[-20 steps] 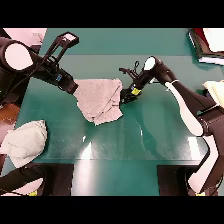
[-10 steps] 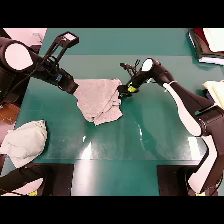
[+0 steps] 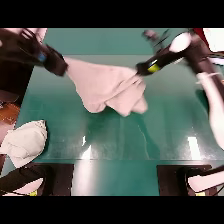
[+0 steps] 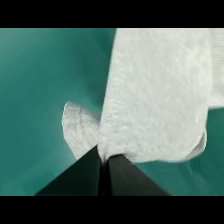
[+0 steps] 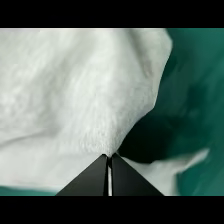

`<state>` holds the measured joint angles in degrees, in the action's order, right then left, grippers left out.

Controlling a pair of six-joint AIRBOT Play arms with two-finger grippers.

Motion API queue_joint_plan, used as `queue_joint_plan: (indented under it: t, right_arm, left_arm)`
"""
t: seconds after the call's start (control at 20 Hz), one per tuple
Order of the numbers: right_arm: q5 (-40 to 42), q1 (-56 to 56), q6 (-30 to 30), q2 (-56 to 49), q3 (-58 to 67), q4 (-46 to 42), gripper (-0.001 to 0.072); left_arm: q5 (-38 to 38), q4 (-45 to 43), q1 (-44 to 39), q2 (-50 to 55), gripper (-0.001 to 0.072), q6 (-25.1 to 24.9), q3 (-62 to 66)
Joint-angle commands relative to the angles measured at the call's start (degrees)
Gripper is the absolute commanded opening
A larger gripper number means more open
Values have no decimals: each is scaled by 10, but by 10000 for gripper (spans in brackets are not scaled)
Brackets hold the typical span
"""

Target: Fold the shirts.

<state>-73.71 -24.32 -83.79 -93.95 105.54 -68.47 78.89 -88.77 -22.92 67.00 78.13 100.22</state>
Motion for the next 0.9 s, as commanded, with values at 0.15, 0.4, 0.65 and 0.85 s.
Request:
queue_joint_plan:
  t: [0.15,0.4,0.65,0.85]
  right_arm:
    - [-5,89,19,214,107,-49,9]
    - [1,95,31,325,122,-85,9]
    - [-2,95,31,397,122,-149,9]
    - [-98,95,14,369,120,-146,9]
  left_arm:
    - [-8,79,0,-36,23,1,180]
    - [-15,183,0,-85,23,1,182]
    - [5,246,0,-110,23,15,181]
    - [74,241,0,-107,23,16,94]
